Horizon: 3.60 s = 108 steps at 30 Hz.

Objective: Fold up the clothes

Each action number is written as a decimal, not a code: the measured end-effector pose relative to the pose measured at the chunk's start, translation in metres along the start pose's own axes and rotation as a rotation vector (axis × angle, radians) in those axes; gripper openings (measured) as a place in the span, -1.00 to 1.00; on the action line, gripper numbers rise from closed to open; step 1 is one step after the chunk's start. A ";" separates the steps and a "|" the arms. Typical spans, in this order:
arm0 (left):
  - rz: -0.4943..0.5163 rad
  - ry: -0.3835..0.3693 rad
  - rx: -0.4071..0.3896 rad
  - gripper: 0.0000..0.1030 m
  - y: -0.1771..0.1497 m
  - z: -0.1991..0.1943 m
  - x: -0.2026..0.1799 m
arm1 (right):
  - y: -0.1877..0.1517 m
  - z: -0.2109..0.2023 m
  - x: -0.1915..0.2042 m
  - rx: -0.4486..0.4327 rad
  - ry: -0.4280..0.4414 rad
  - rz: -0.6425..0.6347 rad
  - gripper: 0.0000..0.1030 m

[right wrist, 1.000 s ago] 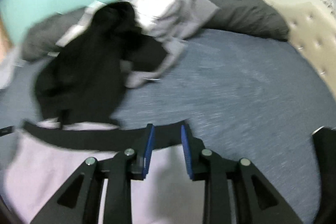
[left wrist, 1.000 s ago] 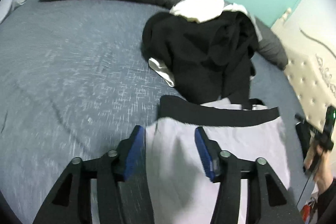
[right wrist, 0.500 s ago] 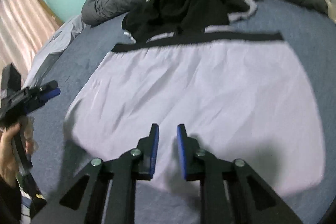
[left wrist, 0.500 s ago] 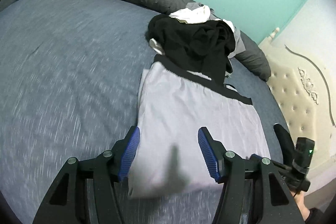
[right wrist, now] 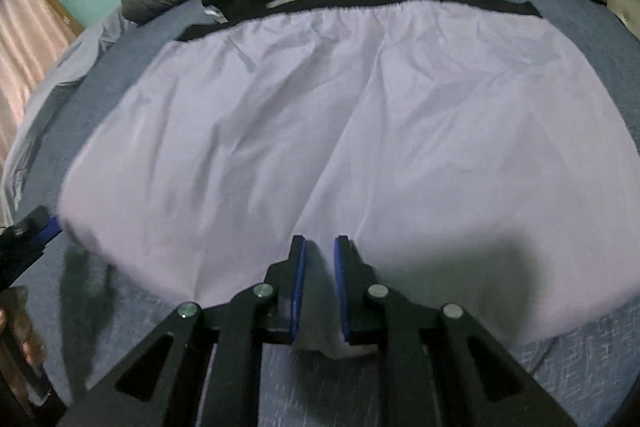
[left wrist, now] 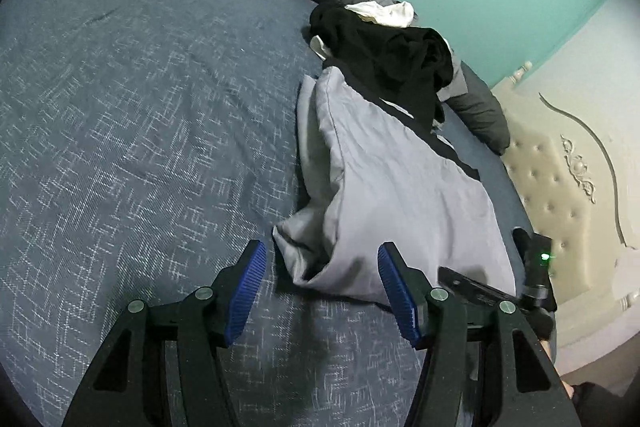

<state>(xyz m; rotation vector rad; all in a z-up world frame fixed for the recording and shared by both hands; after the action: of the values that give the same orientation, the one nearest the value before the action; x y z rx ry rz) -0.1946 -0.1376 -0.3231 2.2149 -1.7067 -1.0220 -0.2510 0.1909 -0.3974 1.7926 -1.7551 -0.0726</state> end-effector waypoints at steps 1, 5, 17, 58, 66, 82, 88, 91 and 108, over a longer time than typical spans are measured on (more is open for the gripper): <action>0.011 -0.002 0.005 0.22 -0.002 0.000 -0.002 | -0.001 0.004 -0.001 -0.004 -0.009 0.002 -0.76; 0.051 -0.012 0.014 0.22 -0.005 0.001 -0.007 | -0.004 0.010 -0.001 -0.021 -0.037 -0.021 -0.77; 0.004 -0.021 0.020 0.26 -0.003 0.004 0.009 | -0.033 -0.017 0.011 -0.046 -0.022 -0.015 -0.77; 0.037 -0.024 0.151 -0.76 -0.016 0.052 0.016 | -0.016 -0.028 -0.011 -0.090 0.091 0.050 -0.77; 0.001 -0.039 0.113 -0.76 -0.007 0.037 0.019 | -0.009 -0.037 -0.012 -0.093 0.099 0.030 -0.77; -0.046 -0.053 0.079 -0.76 0.006 0.025 0.026 | 0.002 -0.009 -0.010 -0.075 -0.030 0.003 -0.79; -0.070 -0.063 0.068 -0.76 0.009 0.020 0.030 | 0.010 -0.012 -0.026 -0.086 -0.037 0.060 -0.79; -0.074 -0.064 0.066 -0.76 0.010 0.019 0.031 | 0.000 -0.003 -0.031 -0.048 -0.043 0.074 -0.80; -0.087 -0.073 0.061 -0.75 0.015 0.016 0.031 | -0.007 -0.018 -0.016 -0.064 -0.067 0.049 -0.80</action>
<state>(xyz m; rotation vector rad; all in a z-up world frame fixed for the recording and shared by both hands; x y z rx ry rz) -0.2124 -0.1663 -0.3409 2.3361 -1.7063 -1.0983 -0.2386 0.2115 -0.3919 1.7184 -1.8222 -0.1682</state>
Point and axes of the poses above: each gripper's, at about its wrist camera, not at the fingertips, and z roughly the way its jaws point, x to its left, y to its top, the point moved 7 cm from there along z, roughly the way its jaws point, and after that the axes turned 12 degrees about y, right-handed, at the moved point
